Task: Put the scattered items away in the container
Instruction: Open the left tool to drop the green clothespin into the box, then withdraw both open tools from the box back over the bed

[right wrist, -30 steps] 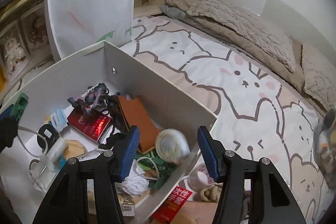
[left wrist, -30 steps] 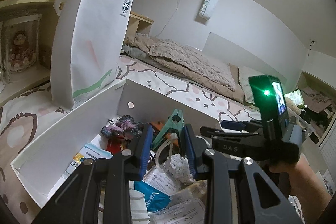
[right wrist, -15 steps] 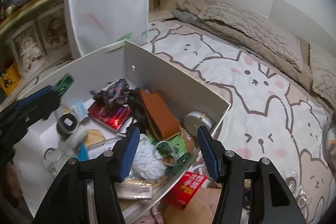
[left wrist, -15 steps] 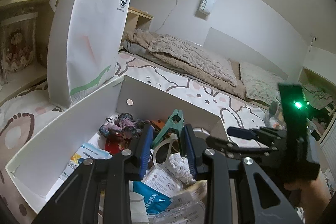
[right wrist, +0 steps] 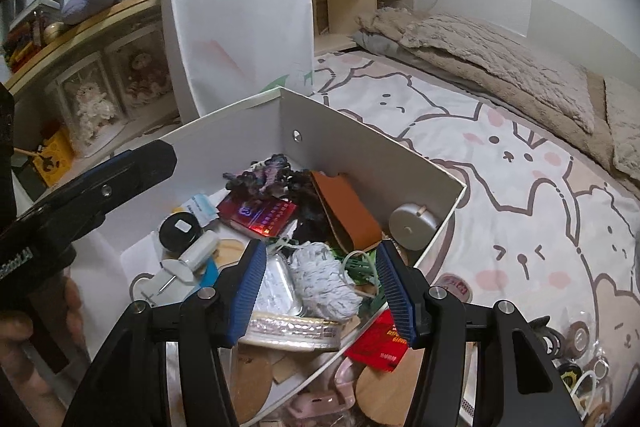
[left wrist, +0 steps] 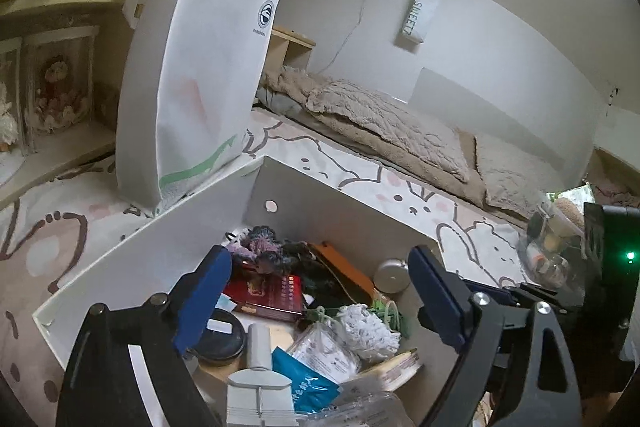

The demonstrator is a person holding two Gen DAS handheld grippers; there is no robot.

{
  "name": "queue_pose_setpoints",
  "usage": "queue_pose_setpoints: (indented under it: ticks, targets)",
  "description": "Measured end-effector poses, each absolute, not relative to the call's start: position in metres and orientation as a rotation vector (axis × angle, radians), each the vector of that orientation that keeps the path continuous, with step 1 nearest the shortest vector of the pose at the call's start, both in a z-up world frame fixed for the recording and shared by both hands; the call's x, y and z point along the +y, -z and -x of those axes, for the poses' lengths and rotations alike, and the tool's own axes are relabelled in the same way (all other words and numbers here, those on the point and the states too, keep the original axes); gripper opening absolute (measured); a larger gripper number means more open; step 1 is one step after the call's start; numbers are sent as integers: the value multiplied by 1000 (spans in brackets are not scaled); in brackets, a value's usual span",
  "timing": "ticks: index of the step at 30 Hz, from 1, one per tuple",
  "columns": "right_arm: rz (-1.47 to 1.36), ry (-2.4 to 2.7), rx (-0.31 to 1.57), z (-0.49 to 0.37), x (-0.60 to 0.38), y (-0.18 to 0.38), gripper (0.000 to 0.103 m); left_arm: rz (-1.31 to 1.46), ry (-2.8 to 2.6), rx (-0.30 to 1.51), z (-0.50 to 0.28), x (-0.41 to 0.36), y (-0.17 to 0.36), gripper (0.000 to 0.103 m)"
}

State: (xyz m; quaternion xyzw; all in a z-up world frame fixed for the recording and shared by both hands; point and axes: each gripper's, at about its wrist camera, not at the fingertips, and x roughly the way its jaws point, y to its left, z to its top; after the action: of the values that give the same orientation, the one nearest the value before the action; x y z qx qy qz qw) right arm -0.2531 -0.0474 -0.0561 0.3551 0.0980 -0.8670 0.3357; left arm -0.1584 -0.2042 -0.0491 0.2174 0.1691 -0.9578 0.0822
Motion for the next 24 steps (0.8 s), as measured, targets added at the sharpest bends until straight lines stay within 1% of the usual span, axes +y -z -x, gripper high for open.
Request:
queue_pose_setpoints:
  ticks: [12,14,19,20,21,22,24]
  targets:
    - [-924,2267,194,250,-37,56,57,-674,2847,436,159,-197,49,92]
    - [-920,2269,187,249,-36,55,57,-671,2843,433,158,-197,49,99]
    - [-889,2297,194,245,-32,53,58,-657,2840,417,153,-196,46,102]
    - [-884,2304,189,245,-31,53,71,-655,2837,414,152,-196,45,103]
    - [-879,2308,184,245,-30,52,82,-652,2827,409,151,-196,45,103]
    - [-871,2310,180,245,-29,52,102,-650,2817,402,150,-196,44,103]
    - [-856,2312,174,243,-28,51,103,-656,2796,372,149,-195,43,103]
